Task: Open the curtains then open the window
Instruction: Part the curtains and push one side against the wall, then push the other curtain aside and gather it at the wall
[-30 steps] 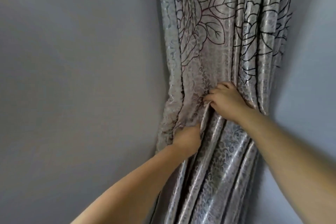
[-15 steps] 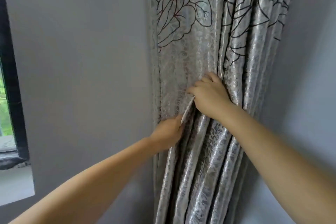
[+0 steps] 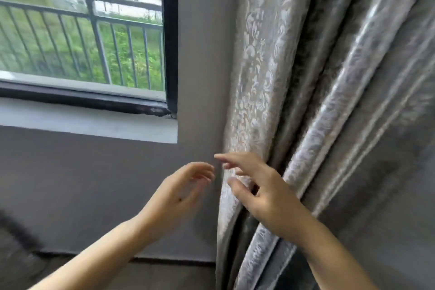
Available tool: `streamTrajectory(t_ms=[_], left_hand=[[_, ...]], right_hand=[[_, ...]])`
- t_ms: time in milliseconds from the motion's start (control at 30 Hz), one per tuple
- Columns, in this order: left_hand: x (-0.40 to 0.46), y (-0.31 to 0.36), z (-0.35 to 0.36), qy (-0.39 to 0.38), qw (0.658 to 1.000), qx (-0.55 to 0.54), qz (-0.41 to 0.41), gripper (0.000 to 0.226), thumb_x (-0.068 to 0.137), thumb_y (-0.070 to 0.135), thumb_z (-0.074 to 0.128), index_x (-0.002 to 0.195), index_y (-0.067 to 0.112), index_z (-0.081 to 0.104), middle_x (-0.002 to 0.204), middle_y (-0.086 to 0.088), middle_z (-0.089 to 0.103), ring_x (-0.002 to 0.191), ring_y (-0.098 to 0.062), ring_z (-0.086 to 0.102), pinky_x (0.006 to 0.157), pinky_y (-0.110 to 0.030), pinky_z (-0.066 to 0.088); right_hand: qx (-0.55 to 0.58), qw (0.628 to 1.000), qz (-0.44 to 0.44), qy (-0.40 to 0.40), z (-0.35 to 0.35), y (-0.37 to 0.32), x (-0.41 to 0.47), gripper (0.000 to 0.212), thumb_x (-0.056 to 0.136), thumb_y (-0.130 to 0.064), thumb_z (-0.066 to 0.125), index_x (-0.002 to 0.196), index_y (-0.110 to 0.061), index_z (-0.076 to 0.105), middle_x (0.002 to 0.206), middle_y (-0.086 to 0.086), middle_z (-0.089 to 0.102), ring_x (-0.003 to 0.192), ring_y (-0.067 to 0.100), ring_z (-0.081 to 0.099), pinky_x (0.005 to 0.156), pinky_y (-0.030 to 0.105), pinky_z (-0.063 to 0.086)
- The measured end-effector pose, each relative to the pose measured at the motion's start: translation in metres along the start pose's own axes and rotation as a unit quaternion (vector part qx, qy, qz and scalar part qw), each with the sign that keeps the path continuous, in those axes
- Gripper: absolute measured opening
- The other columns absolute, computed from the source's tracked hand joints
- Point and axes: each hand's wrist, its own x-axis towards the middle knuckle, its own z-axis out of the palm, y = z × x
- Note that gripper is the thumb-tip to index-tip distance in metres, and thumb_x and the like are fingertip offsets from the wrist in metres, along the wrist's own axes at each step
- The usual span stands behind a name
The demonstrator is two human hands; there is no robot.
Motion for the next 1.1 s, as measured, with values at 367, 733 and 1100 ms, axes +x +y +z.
streamTrajectory(t_ms=[367, 733, 1100], left_hand=[[-0.232, -0.005, -0.094, 0.310, 0.914, -0.039, -0.260, 0.013, 0.093, 0.022, 0.050, 0.094, 0.023, 0.063, 0.085, -0.001, 0.070, 0.076, -0.016, 0.067, 0.079, -0.029, 0.052], [-0.410, -0.019, -0.199, 0.431, 0.821, -0.012, -0.374, 0.041, 0.094, -0.003, 0.036, 0.087, 0.025, 0.064, 0.080, 0.001, 0.071, 0.069, -0.014, 0.066, 0.071, -0.013, 0.053], [-0.491, -0.053, -0.315, 0.554, 0.734, 0.001, -0.393, 0.050, 0.096, -0.001, 0.034, 0.083, 0.033, 0.067, 0.077, 0.006, 0.073, 0.065, -0.008, 0.067, 0.068, -0.011, 0.053]], right_hand=[[0.335, 0.914, 0.225, 0.049, 0.161, 0.005, -0.095, 0.021, 0.083, -0.018, 0.060, 0.096, -0.031, 0.070, 0.090, 0.000, 0.073, 0.080, 0.011, 0.066, 0.068, 0.020, 0.053], [0.376, 0.866, 0.329, -0.004, 0.314, -0.074, -0.102, 0.069, 0.041, -0.075, 0.073, 0.092, -0.029, 0.072, 0.085, -0.003, 0.074, 0.075, 0.007, 0.067, 0.065, 0.016, 0.054], [0.346, 0.889, 0.280, -0.108, 0.424, -0.126, -0.022, 0.066, 0.052, -0.069, 0.073, 0.099, -0.023, 0.065, 0.086, 0.000, 0.074, 0.073, 0.006, 0.067, 0.065, 0.017, 0.055]])
